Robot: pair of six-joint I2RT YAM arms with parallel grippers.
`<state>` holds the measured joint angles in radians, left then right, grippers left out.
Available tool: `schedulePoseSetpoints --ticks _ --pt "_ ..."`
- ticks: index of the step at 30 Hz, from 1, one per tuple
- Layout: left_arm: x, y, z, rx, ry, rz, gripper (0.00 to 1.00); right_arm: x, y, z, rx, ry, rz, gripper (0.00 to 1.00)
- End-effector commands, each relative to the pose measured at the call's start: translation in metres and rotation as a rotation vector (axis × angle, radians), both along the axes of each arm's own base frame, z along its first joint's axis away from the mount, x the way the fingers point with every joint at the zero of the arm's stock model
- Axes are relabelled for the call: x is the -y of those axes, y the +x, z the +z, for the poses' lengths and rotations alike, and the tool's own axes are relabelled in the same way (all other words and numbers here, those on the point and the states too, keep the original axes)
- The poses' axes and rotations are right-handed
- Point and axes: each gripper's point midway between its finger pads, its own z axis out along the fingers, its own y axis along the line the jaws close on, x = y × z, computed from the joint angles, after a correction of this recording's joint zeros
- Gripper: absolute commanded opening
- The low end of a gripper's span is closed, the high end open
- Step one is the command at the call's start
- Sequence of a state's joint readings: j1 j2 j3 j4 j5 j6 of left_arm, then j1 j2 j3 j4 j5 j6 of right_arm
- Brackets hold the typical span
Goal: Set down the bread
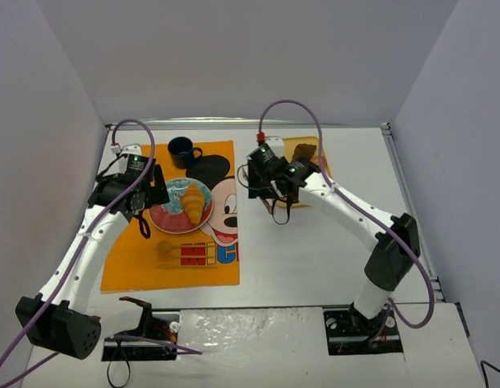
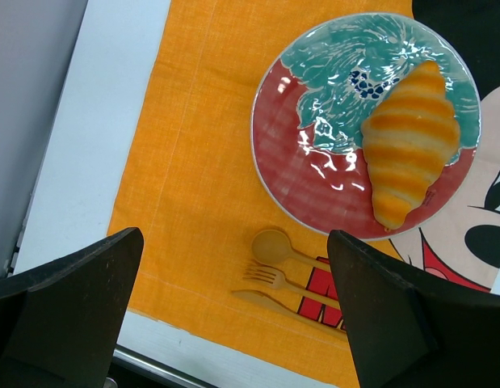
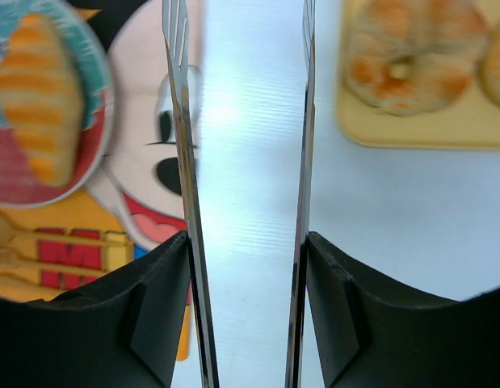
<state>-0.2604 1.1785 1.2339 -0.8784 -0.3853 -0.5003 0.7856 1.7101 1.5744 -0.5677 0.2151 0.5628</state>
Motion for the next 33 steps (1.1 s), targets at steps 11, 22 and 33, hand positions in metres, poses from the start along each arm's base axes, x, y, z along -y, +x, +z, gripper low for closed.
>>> schedulePoseSetpoints --ticks 11,22,33 --pt "0.003 0.016 0.022 0.086 -0.026 -0.012 0.97 0.152 -0.022 -0.026 0.015 -0.043 -0.444 0.52" --pt "0.009 0.020 0.017 0.085 -0.050 -0.026 0.97 0.226 -0.049 -0.045 0.010 -0.068 -0.672 0.51" --pt "0.011 0.023 0.018 0.087 -0.053 -0.039 0.97 0.268 -0.068 -0.070 -0.012 -0.114 -0.832 0.54"
